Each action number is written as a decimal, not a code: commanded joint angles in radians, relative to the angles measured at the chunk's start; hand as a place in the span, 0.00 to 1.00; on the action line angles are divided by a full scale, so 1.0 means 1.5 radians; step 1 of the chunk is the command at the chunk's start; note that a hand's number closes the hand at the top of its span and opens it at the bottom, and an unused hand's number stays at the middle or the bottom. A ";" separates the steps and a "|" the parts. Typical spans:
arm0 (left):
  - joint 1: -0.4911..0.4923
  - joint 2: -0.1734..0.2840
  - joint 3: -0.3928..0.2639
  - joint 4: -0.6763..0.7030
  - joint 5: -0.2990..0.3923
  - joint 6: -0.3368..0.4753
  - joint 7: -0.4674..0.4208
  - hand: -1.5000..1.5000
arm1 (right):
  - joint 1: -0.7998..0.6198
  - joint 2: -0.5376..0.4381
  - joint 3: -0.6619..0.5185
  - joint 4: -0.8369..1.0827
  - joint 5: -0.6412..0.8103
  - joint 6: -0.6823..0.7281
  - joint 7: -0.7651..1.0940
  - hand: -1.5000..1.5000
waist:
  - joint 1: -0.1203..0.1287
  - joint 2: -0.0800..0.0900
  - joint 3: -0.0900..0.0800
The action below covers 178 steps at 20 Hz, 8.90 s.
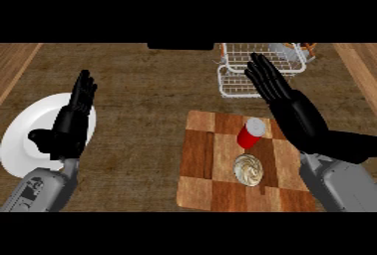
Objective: Pick the can from the cutting board and place it in the tiered basket
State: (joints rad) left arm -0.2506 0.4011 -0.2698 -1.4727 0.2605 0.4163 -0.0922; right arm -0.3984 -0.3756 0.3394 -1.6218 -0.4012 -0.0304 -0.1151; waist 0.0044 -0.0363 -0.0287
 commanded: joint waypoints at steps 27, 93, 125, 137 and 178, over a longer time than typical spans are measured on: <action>0.037 -0.047 -0.052 -0.022 -0.061 0.027 0.056 0.50 | 0.231 -0.361 -0.350 -0.042 -0.028 0.330 0.005 0.00 | -0.019 0.016 0.016; 0.052 -0.166 0.067 -0.037 -0.199 -0.098 0.091 0.50 | 0.050 -0.084 -0.040 -0.175 0.600 0.449 0.501 0.00 | -0.003 0.024 0.019; 0.070 -0.237 0.116 -0.005 -0.260 -0.140 0.037 0.50 | -0.013 0.071 -0.110 0.051 0.800 0.474 0.307 0.00 | -0.001 0.025 0.019; 0.083 -0.225 0.142 -0.018 -0.264 -0.170 0.025 0.50 | 0.068 0.109 -0.094 0.040 0.861 0.417 0.264 0.00 | -0.003 0.024 0.019; 0.086 -0.238 0.141 -0.041 -0.270 -0.178 0.064 0.50 | -0.243 0.250 0.090 0.091 1.033 0.361 0.845 1.00 | -0.004 0.019 0.018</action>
State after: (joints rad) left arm -0.1431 0.0286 -0.0719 -1.5404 -0.1615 0.1690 0.0278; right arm -0.6652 -0.0121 0.5181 -1.3848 1.1404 0.4014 0.9866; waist 0.0034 -0.0048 -0.0013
